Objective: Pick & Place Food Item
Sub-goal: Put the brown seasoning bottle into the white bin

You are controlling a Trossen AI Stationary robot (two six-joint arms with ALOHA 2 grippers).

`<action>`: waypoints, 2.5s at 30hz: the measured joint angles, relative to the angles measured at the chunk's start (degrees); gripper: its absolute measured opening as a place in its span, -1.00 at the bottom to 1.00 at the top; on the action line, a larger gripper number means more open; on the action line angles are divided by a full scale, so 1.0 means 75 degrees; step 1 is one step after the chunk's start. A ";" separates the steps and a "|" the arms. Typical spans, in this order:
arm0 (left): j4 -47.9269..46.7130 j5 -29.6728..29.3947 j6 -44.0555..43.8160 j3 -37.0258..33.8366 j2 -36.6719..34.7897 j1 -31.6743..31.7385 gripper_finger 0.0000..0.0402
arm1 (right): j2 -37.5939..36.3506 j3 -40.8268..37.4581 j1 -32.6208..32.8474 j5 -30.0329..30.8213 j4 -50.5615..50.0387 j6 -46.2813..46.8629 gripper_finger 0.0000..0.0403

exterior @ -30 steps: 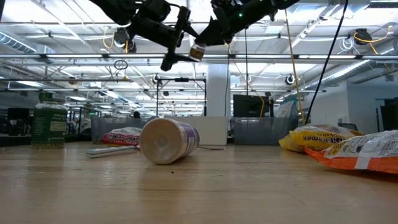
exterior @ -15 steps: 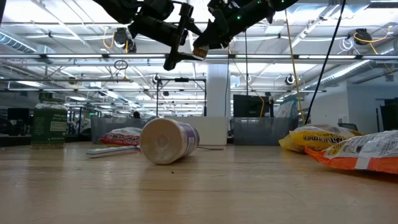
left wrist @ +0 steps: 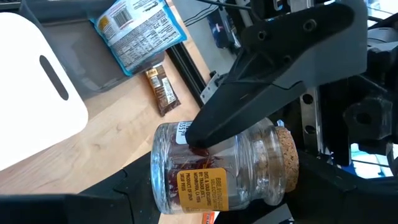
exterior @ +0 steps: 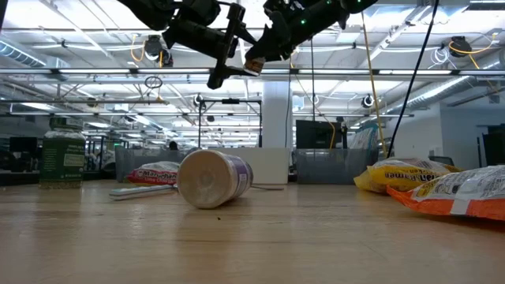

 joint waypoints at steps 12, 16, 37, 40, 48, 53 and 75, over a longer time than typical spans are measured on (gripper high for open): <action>0.0037 -0.0075 0.0086 0.0000 0.0000 0.0070 0.33 | 0.0000 -0.0006 -0.0006 0.0209 -0.0012 -0.0213 -0.09; 0.0119 -0.0197 0.0162 0.0000 -0.0014 0.0089 0.54 | -0.0005 -0.0016 -0.0012 0.0217 -0.0010 -0.0148 -0.09; 0.0596 0.2223 0.0414 0.0003 -0.0268 0.1644 0.73 | -0.0093 0.0596 -0.0646 0.0387 -0.1786 0.0105 -0.10; 0.0635 0.2225 0.0706 0.0000 -0.0549 0.1977 0.68 | -0.0117 0.0877 -0.0920 0.0344 -0.2021 0.0202 -0.10; 0.0966 0.2198 0.1297 0.0003 -0.1352 0.2464 0.66 | 0.0088 0.1023 -0.1594 -0.0460 -0.1804 0.0870 -0.10; 0.1125 0.2059 0.1302 0.0003 -0.1590 0.2375 0.65 | 0.0642 0.1011 -0.1682 -0.0914 -0.1396 0.1252 -0.10; 0.1281 0.2085 0.1295 0.0003 -0.1594 0.2014 0.64 | 0.2898 0.1011 -0.1878 -0.1239 -0.0675 0.1874 -0.10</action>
